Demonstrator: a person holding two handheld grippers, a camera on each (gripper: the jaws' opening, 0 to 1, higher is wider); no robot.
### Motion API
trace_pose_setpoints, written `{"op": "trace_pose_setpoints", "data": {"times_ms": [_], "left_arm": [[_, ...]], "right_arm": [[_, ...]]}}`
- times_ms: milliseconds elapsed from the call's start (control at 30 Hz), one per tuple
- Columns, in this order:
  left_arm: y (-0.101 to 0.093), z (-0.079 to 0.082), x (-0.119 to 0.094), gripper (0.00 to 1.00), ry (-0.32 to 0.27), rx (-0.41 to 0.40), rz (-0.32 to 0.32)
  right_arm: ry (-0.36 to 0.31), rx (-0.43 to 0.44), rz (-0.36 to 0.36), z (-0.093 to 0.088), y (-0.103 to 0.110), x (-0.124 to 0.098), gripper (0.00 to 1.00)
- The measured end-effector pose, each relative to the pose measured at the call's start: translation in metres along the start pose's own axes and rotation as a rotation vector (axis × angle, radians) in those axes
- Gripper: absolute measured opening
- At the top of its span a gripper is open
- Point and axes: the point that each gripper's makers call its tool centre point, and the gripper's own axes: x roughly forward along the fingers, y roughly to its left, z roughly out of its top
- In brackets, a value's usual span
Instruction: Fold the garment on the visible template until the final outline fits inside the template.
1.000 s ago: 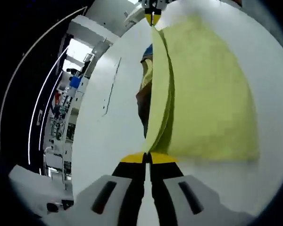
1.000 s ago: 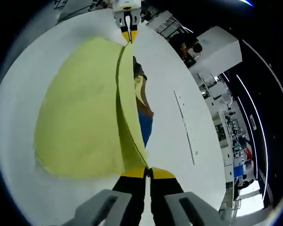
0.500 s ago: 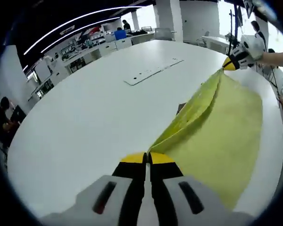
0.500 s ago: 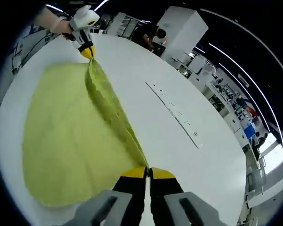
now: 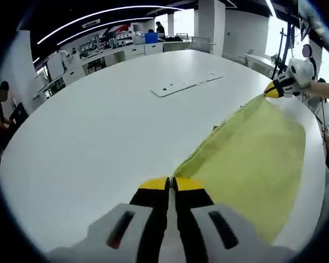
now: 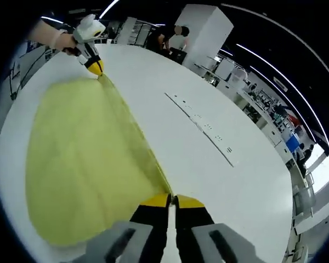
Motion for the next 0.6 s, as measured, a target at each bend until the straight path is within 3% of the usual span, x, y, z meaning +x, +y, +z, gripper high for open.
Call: {"op": "trace_pose_setpoints", "data": {"times_ms": [33,133,167,300,367,433,600], "left_arm": [[0.0,0.001,-0.001,0.07,-0.01,-0.014,-0.004],[0.0,0.002,-0.005,0.31,-0.043,-0.024,-0.025],[-0.001,0.003,-0.007,0.37,-0.056,-0.023,-0.038],[-0.009,0.006,-0.019,0.62,-0.126,-0.011,-0.097],[-0.016,0.005,-0.024,0.74,-0.141,-0.014,-0.144],[-0.017,0.002,-0.028,0.86,-0.146,-0.009,-0.144],[-0.028,0.001,-0.039,0.97,-0.167,-0.001,-0.186]], "right_arm": [[-0.005,0.01,-0.005,0.0,-0.001,-0.001,0.14],[-0.063,0.129,0.023,0.005,0.003,-0.004,0.43],[-0.082,0.154,0.032,0.007,0.005,-0.005,0.48],[-0.209,0.29,0.1,0.018,0.015,-0.016,0.66],[-0.206,0.327,0.106,0.013,0.017,-0.02,0.72],[-0.222,0.349,0.119,0.011,0.02,-0.023,0.77],[-0.23,0.4,0.133,0.004,0.027,-0.033,0.87]]}}
